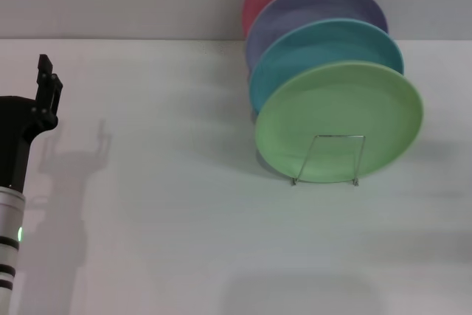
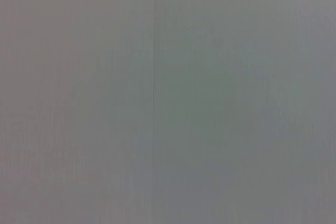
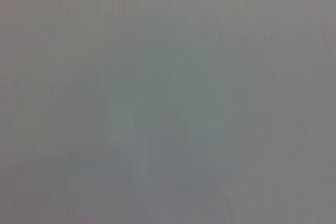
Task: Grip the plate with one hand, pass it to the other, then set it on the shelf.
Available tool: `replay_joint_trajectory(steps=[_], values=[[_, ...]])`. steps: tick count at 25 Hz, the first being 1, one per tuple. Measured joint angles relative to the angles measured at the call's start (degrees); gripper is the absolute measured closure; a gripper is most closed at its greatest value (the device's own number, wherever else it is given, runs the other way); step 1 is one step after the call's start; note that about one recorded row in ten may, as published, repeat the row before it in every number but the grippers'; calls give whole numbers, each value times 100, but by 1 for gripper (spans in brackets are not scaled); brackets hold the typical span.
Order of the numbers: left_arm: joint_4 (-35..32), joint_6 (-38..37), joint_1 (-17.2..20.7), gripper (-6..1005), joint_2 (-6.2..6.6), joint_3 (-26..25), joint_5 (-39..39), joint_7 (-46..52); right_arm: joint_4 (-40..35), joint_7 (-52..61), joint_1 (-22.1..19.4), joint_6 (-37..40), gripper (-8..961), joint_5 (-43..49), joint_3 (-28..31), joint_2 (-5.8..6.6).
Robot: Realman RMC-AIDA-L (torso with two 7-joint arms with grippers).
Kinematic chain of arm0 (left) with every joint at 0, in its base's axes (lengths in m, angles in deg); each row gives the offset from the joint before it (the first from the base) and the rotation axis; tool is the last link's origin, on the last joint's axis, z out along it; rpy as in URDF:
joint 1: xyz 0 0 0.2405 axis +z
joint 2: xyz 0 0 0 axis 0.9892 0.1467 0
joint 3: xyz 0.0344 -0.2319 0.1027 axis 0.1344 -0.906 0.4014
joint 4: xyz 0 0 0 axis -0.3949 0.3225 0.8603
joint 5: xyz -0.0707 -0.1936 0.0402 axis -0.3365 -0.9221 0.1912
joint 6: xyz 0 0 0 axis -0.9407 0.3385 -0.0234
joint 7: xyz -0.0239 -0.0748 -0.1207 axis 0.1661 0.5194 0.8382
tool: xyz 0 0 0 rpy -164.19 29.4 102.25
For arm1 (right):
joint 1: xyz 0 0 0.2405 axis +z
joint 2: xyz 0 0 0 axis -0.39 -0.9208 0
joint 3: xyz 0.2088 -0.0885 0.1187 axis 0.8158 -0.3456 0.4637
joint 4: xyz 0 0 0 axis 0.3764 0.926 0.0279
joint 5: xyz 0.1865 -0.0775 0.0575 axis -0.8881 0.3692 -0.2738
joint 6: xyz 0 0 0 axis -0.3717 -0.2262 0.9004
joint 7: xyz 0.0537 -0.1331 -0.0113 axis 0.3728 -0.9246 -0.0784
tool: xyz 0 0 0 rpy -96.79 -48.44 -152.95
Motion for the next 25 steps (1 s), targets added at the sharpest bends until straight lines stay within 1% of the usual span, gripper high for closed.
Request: replay_joint_trajectory(steps=[4,7,8,9,13,22,25], values=[[-176,15,-138,302,-37,-40,-11,1,171,-408,-59,6,419,0,20,-2],[-264,17,-204,302,-44,-45,-32,1,328,-918,-91,-6,419,-1,2,-10],[-279,19,-222,302,-48,-49,-55,1,368,-1295,-91,18,419,-22,25,-14],[-282,21,-227,302,-49,-50,-66,1,368,-1295,-91,18,419,-22,25,-14],[-273,26,-218,302,-52,-55,-128,1,694,-1754,-62,384,419,-50,65,-12],[-224,26,-216,302,-57,-44,-175,1,1901,-1882,-79,1207,419,-28,81,-46],[-218,23,-203,302,-55,-38,-175,1,2171,-1882,-118,1362,419,9,55,-60]])
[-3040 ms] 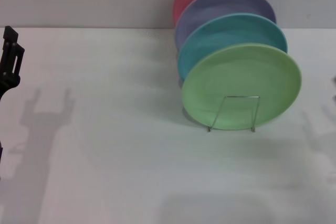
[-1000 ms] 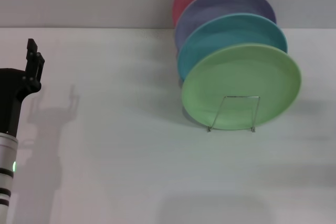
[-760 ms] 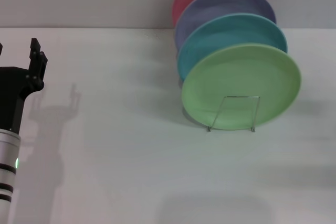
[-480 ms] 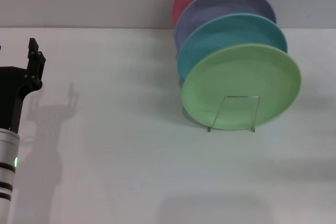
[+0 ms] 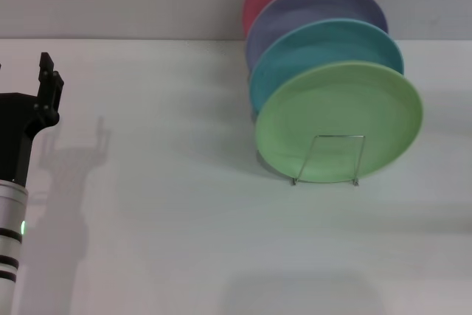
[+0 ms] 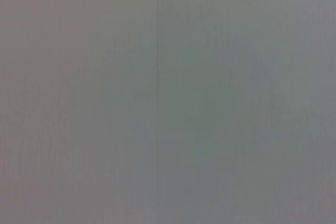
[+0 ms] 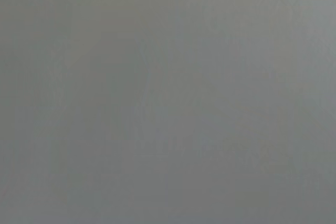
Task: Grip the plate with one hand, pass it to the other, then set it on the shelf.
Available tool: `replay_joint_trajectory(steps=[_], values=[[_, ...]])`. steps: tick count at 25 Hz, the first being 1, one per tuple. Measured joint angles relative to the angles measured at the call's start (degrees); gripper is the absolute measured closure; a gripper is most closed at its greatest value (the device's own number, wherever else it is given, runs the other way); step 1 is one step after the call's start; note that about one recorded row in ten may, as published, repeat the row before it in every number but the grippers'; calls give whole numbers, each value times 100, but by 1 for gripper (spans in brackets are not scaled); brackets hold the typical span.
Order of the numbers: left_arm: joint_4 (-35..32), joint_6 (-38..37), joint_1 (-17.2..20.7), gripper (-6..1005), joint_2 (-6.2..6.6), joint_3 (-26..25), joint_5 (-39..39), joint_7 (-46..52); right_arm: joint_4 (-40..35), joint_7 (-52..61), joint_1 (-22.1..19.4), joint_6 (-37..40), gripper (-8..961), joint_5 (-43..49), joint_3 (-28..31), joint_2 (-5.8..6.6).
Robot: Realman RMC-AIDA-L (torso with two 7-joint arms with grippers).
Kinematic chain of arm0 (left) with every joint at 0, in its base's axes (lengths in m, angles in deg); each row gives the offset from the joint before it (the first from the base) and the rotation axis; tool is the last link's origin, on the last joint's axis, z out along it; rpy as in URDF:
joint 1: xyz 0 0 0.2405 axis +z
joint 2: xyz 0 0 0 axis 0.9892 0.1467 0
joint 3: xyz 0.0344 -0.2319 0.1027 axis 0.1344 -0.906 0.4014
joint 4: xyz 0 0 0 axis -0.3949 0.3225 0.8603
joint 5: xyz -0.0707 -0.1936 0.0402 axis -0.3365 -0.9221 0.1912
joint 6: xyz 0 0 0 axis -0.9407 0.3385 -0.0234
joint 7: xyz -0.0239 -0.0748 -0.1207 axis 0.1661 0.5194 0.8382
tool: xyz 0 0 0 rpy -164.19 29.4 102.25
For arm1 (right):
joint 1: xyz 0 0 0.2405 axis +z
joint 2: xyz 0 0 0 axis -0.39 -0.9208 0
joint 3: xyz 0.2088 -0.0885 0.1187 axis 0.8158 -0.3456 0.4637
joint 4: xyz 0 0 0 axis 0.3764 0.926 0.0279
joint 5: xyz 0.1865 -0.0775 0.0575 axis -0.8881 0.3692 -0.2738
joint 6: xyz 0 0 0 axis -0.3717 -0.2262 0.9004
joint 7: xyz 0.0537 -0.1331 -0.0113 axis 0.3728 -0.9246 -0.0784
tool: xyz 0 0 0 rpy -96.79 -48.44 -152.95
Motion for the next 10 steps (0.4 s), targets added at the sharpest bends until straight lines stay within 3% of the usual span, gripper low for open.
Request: replay_joint_trajectory(steps=[10], values=[[64,-41,30,302,5,16,2,-3,-184,-3,38,418,419,22,-198,8]])
